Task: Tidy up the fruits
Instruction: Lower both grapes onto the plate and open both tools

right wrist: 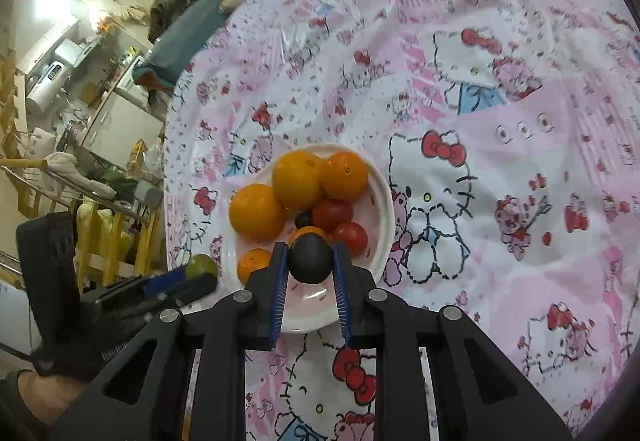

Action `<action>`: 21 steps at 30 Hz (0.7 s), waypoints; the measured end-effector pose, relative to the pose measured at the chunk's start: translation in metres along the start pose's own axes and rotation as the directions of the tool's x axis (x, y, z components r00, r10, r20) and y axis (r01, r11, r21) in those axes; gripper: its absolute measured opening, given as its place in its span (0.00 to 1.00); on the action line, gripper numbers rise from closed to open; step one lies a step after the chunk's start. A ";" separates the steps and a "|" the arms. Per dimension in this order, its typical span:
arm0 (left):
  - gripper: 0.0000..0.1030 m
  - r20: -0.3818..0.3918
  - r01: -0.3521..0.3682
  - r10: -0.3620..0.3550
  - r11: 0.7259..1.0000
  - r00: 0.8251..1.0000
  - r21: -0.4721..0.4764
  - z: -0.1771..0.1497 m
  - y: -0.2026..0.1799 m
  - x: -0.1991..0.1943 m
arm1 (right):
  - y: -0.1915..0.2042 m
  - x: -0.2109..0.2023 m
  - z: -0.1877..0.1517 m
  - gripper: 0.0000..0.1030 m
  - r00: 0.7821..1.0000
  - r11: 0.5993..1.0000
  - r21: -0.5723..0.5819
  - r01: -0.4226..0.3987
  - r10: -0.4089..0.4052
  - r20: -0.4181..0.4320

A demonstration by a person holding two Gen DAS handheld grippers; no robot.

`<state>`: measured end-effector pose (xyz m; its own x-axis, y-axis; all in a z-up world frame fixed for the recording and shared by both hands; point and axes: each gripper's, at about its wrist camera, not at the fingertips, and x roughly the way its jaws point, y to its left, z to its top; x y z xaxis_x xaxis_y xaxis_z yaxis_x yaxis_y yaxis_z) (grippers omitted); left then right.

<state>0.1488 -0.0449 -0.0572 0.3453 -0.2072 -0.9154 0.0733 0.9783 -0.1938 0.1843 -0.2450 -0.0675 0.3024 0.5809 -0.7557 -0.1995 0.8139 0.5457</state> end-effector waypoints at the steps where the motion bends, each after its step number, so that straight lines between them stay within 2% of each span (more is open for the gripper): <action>1: 0.24 -0.009 0.001 -0.001 1.000 1.000 0.014 0.000 -0.005 0.006 | -0.002 0.005 0.002 0.22 1.000 1.000 0.004 0.001 -0.001 -0.012; 7: 0.24 -0.057 -0.004 0.007 0.998 0.998 0.059 -0.001 -0.020 0.031 | -0.013 0.026 0.015 0.23 0.998 1.000 0.010 0.012 -0.011 -0.058; 11: 0.24 -0.051 -0.021 0.025 0.996 0.998 0.084 0.000 -0.026 0.035 | -0.017 0.040 0.020 0.23 0.996 1.000 0.005 0.028 -0.028 -0.090; 18: 0.25 -0.055 -0.050 0.058 0.990 0.997 0.134 0.001 -0.037 0.038 | -0.023 0.049 0.023 0.23 0.993 0.997 -0.001 0.075 -0.075 -0.092; 21: 0.25 -0.050 -0.085 0.094 0.983 0.994 0.162 0.001 -0.041 0.039 | -0.025 0.052 0.022 0.24 0.992 0.997 0.009 0.081 -0.080 -0.097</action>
<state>0.1599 -0.0931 -0.0846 0.3031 -0.1142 -0.9461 0.1948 0.9793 -0.0558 0.2261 -0.2354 -0.1128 0.2254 0.5127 -0.8284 -0.1657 0.8581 0.4860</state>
